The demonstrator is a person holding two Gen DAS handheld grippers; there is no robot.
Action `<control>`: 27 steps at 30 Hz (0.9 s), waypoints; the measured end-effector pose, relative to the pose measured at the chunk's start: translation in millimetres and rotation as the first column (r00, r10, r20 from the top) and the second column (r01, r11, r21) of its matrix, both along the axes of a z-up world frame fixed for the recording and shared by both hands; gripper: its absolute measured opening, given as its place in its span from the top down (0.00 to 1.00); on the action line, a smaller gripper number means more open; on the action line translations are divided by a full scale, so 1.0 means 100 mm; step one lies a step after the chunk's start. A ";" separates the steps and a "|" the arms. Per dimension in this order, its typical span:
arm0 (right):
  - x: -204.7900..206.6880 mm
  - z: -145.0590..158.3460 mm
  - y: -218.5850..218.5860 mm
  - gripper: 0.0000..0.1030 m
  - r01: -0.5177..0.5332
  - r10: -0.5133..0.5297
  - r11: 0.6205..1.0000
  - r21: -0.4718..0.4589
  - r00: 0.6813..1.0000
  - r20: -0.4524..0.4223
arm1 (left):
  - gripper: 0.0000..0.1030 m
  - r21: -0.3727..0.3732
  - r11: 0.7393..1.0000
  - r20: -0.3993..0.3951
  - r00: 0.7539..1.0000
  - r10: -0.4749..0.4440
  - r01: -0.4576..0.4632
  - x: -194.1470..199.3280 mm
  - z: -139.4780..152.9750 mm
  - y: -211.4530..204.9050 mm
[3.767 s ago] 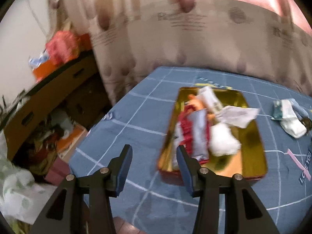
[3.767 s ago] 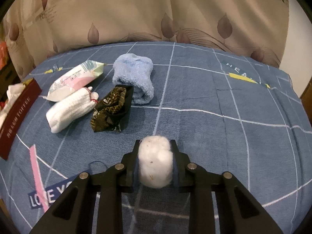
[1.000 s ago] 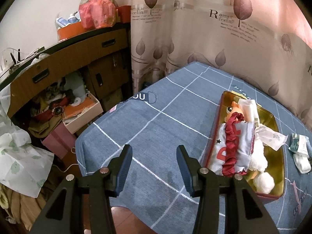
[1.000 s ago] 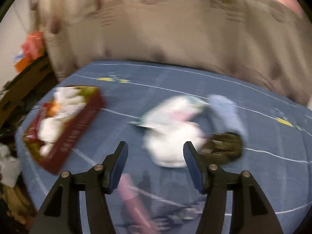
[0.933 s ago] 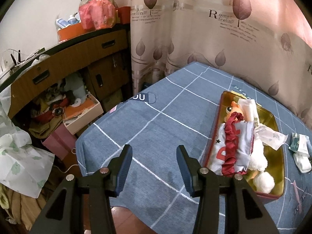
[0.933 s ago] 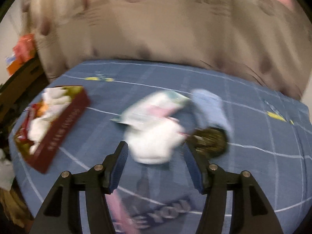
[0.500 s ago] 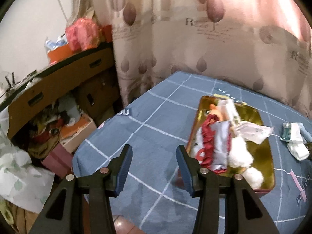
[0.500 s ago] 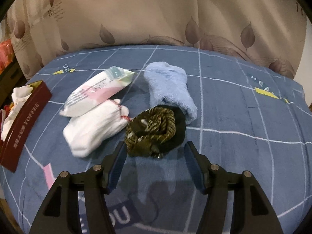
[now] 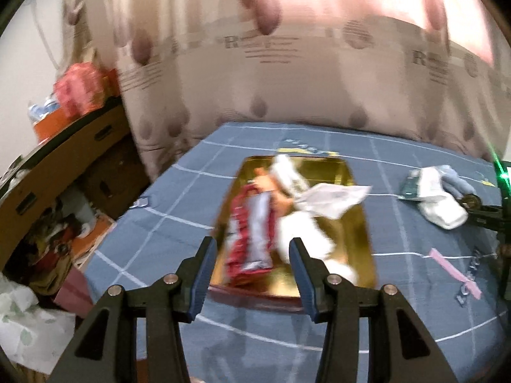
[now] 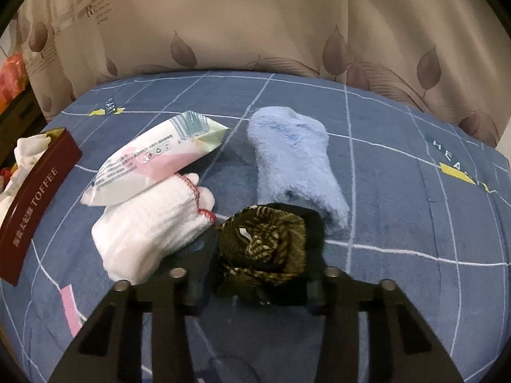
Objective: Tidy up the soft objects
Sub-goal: 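Grasp the white knit glove with the left tool while the right tool holds the dark cloth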
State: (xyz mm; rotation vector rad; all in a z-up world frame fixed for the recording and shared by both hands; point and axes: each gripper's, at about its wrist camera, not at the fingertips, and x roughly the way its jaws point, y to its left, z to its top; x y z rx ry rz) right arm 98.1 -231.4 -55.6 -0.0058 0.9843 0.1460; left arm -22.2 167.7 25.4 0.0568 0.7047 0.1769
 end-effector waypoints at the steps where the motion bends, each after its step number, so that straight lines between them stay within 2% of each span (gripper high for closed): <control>1: -0.02 0.01 -0.01 0.70 0.000 0.000 1.000 0.004 1.000 0.002 | 0.53 -0.008 1.000 -0.004 1.000 -0.027 0.027 0.04 0.00 -0.10; 5: -0.18 0.02 -0.14 0.73 0.020 -0.019 0.999 0.043 1.000 -0.003 | 0.53 -0.029 0.992 -0.022 0.992 -0.123 0.122 0.16 0.00 -0.46; 10: -0.41 0.03 -0.33 0.74 0.050 -0.050 0.997 0.050 0.999 -0.004 | 0.53 -0.051 0.968 -0.065 0.967 -0.248 0.245 0.34 -0.12 -0.94; 16: -0.60 0.04 -0.72 0.74 0.120 -0.119 0.992 0.040 0.993 -0.008 | 0.52 -0.113 0.917 -0.126 0.910 -0.395 0.382 0.56 -0.27 -1.48; 18: -0.61 0.03 -0.81 0.74 0.140 -0.140 0.988 0.071 0.990 -0.013 | 0.42 -0.145 0.902 -0.143 0.893 -0.427 0.408 0.63 -0.30 -1.63; 22: -0.58 0.03 -0.75 0.72 0.134 -0.134 0.990 0.042 0.991 -0.012 | 0.40 -0.199 0.866 -0.162 0.856 -0.490 0.458 0.78 -0.37 -1.93; 27: -0.58 0.02 -0.66 0.69 0.115 -0.115 0.993 -0.017 0.993 -0.007 | 0.39 -0.202 0.846 -0.192 0.828 -0.528 0.493 0.93 -0.48 -2.26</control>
